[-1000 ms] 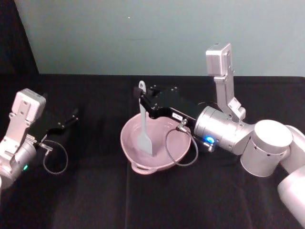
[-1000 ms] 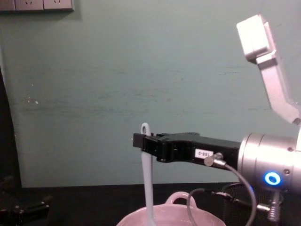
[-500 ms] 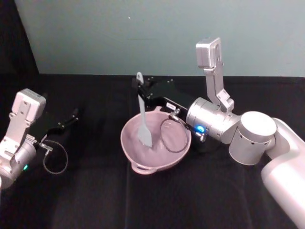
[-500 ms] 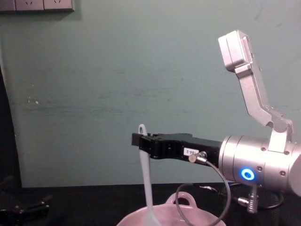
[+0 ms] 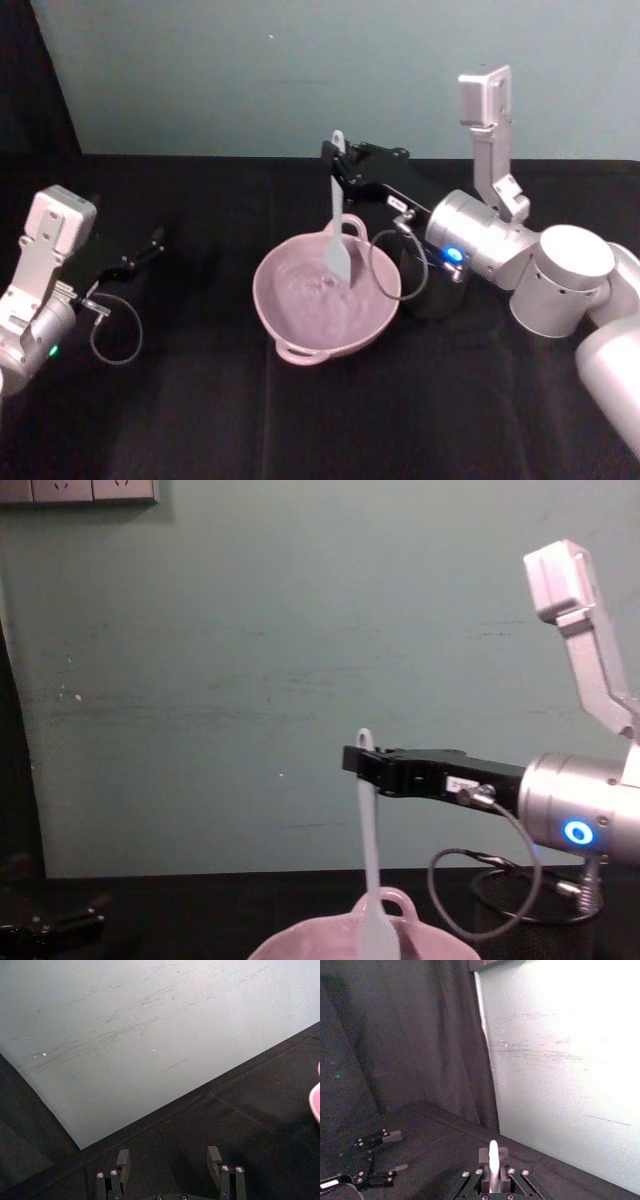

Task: Use the one hand to pick up the spoon and stir the clear water in the bowl.

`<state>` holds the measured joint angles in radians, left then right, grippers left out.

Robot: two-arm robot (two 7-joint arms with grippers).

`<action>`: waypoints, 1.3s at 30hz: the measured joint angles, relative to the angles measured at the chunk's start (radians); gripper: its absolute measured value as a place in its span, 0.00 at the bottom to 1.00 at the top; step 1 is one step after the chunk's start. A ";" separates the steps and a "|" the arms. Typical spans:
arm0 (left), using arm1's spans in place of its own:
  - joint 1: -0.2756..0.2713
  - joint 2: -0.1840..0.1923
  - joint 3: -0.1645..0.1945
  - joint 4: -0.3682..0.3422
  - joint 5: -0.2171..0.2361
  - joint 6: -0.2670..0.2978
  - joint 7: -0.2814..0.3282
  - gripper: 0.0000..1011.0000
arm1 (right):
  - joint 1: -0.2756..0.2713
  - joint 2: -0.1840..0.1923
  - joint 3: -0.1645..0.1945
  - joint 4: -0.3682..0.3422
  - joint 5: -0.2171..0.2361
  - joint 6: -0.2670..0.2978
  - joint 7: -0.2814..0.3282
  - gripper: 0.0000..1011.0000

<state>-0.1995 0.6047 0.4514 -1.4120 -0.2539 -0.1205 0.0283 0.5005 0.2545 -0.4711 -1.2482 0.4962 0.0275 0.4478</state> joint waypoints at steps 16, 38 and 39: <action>0.000 0.000 0.000 0.000 0.000 0.000 0.000 1.00 | -0.099 0.070 0.016 -0.150 -0.001 0.061 -0.008 0.12; 0.000 0.000 0.000 0.000 0.000 0.000 0.000 1.00 | -0.008 -0.040 -0.086 -0.048 -0.032 0.049 0.035 0.12; 0.000 0.000 0.000 0.000 0.000 0.000 0.000 1.00 | -0.003 -0.044 -0.086 -0.040 -0.032 0.046 0.037 0.12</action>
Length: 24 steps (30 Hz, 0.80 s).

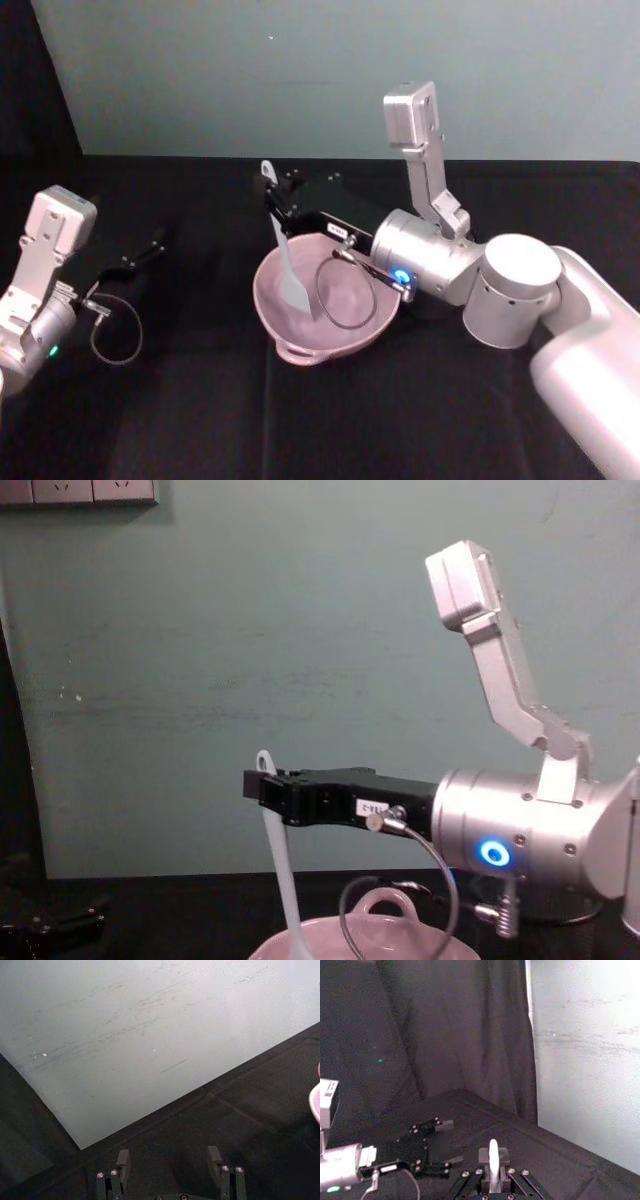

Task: Use the one hand to pick up the spoon and stir the clear water in the bowl.

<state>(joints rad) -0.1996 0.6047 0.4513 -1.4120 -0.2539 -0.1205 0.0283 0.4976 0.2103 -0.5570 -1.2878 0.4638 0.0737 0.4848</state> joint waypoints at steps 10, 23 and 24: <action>0.000 0.000 0.000 0.000 0.000 0.000 0.000 1.00 | 0.065 -0.045 0.022 0.117 0.008 -0.039 0.006 0.12; 0.000 0.000 0.000 0.000 0.000 0.000 0.000 1.00 | 0.036 -0.006 0.081 0.098 0.027 -0.055 -0.007 0.12; 0.000 0.000 0.000 0.000 0.000 0.000 0.000 1.00 | 0.030 -0.001 0.084 0.091 0.028 -0.055 -0.010 0.12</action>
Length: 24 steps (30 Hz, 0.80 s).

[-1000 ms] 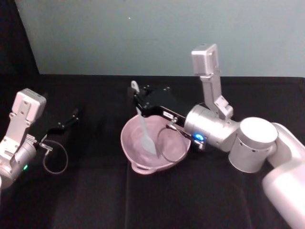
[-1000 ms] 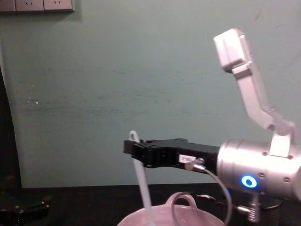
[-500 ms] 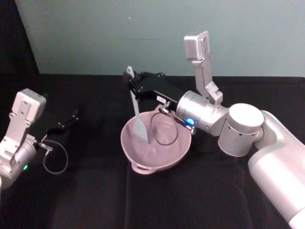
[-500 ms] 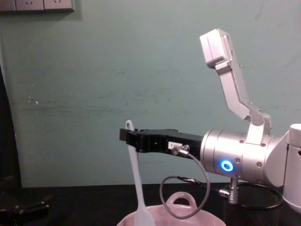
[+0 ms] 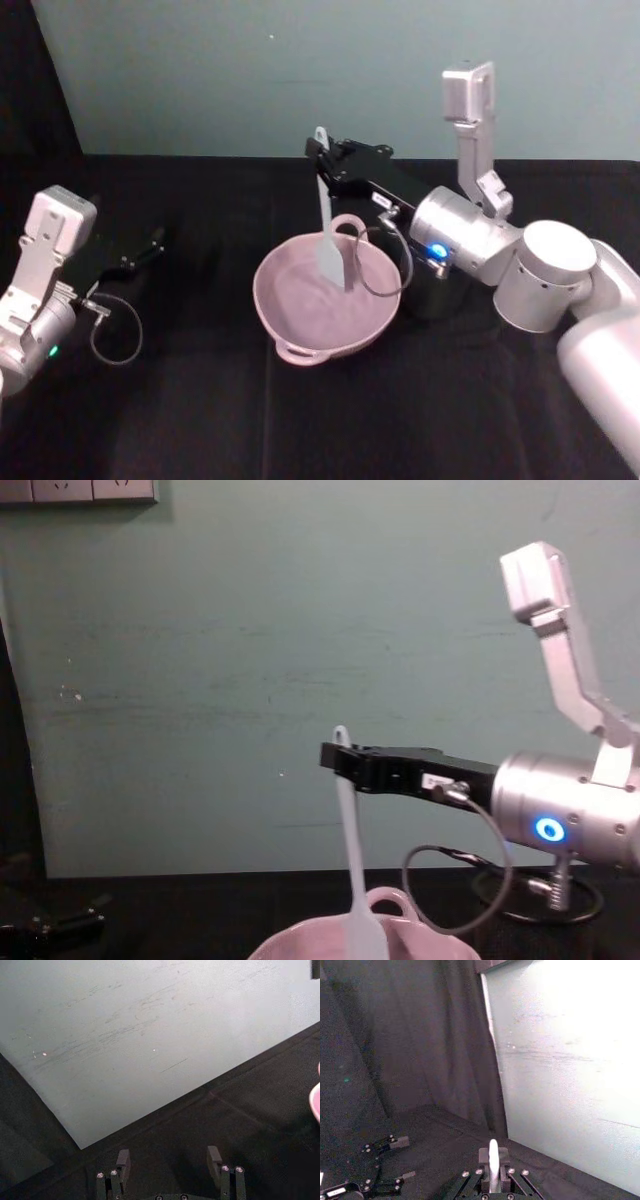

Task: Use the one hand to pick up the spoon and stir the clear water in the bowl.

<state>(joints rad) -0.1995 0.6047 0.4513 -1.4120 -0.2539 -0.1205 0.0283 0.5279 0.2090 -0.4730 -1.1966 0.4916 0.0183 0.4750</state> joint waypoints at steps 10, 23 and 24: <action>0.000 0.000 0.000 0.000 0.000 0.000 0.000 1.00 | -0.098 0.060 0.026 -0.131 0.009 -0.010 -0.012 0.12; 0.000 0.000 0.000 0.000 0.000 0.000 0.000 1.00 | -0.166 0.061 -0.004 -0.208 0.019 -0.034 0.004 0.12; 0.000 0.000 0.000 0.000 0.000 0.000 0.000 1.00 | -0.162 0.053 -0.011 -0.201 0.019 -0.037 0.010 0.12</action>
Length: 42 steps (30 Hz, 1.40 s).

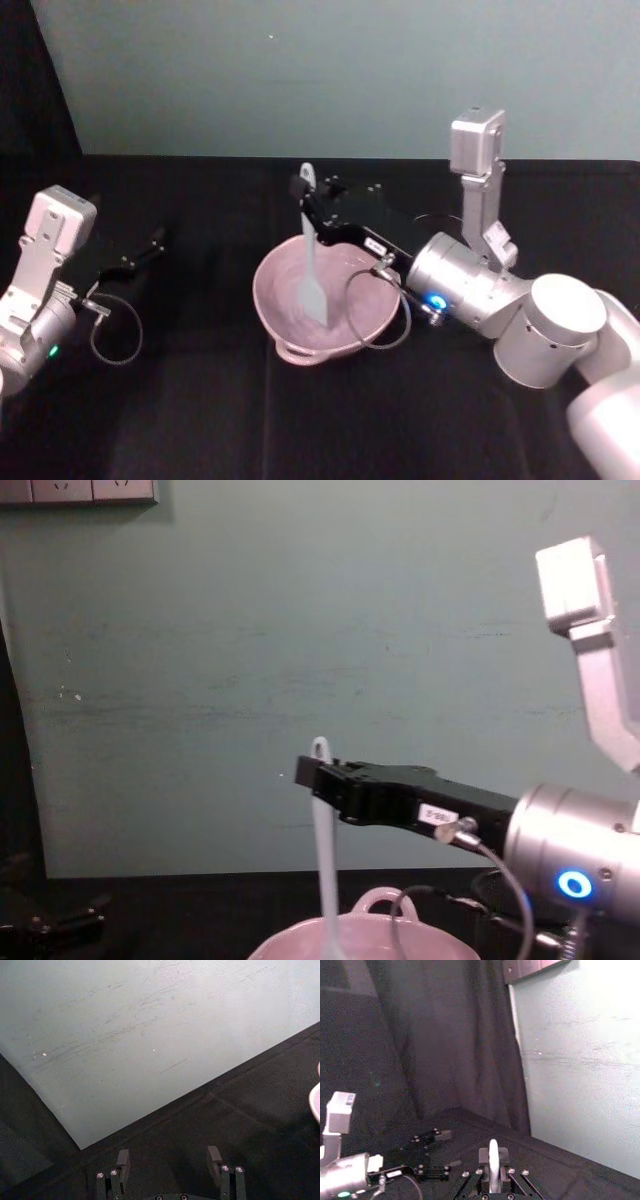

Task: Use the one hand to pick up the spoon and stir the clear water in the bowl.

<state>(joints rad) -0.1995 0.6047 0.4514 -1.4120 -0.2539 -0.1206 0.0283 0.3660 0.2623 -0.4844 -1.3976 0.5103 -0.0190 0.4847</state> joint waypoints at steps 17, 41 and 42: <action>0.000 0.000 0.000 0.000 0.000 0.000 0.000 1.00 | 0.142 -0.102 -0.013 0.219 -0.004 -0.073 0.032 0.12; 0.000 0.000 0.000 0.000 0.000 0.000 0.000 1.00 | 0.064 -0.007 0.073 0.115 -0.004 -0.049 -0.011 0.12; 0.000 0.000 0.000 0.000 0.000 0.000 0.000 1.00 | 0.057 -0.003 0.074 0.105 -0.004 -0.047 -0.012 0.12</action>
<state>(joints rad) -0.1996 0.6047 0.4514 -1.4120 -0.2539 -0.1205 0.0283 0.4235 0.2590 -0.4109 -1.2922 0.5062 -0.0664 0.4725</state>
